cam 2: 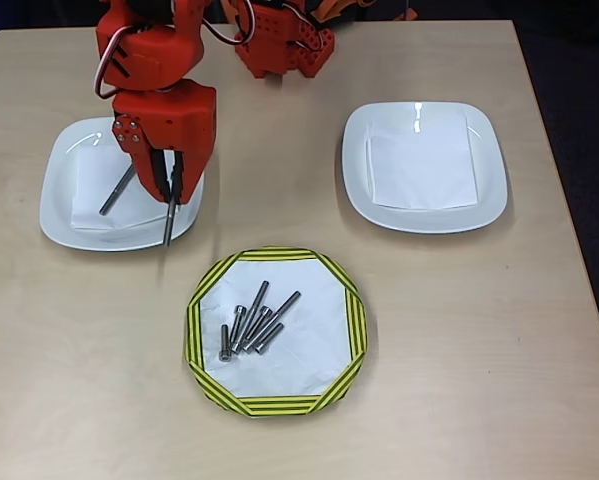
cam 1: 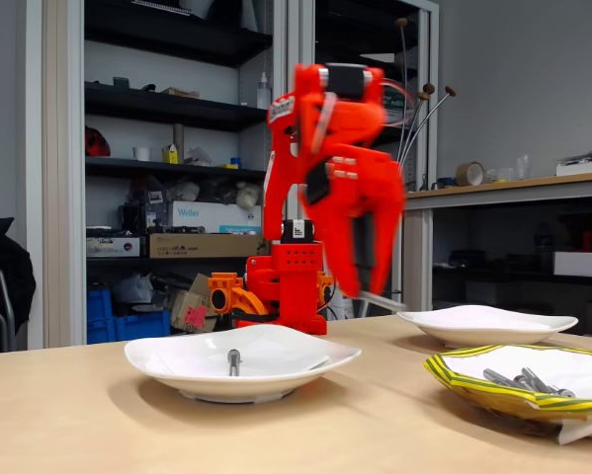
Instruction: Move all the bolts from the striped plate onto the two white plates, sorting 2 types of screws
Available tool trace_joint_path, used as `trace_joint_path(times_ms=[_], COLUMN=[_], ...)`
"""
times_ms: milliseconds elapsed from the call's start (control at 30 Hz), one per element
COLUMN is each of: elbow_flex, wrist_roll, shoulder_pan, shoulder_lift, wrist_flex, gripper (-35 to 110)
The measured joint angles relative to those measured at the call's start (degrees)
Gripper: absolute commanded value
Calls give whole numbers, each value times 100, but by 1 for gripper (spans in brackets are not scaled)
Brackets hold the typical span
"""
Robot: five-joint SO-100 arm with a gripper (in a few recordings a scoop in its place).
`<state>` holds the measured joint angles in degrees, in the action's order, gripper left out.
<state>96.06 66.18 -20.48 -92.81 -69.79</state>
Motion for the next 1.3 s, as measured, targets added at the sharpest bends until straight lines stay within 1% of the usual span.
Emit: trace_joint_path(times_ms=[200,300,500,700,867,1067,1167,1300], elbow_flex=[650,686,703,791,712,316,308,299], wrist_roll=[-642,-888,-1248,-940,-352,510,861,1037], shoulder_pan=[-993,-1406,-1485,-879,44,1195,1450,1626], shoulder_lift=[-272,-255,-88,-114,-53,571,773,1187], wrist_flex=[35,123,325,580,1433,2303,2628,3050], gripper=[0,4,10,8,9,9,10,10])
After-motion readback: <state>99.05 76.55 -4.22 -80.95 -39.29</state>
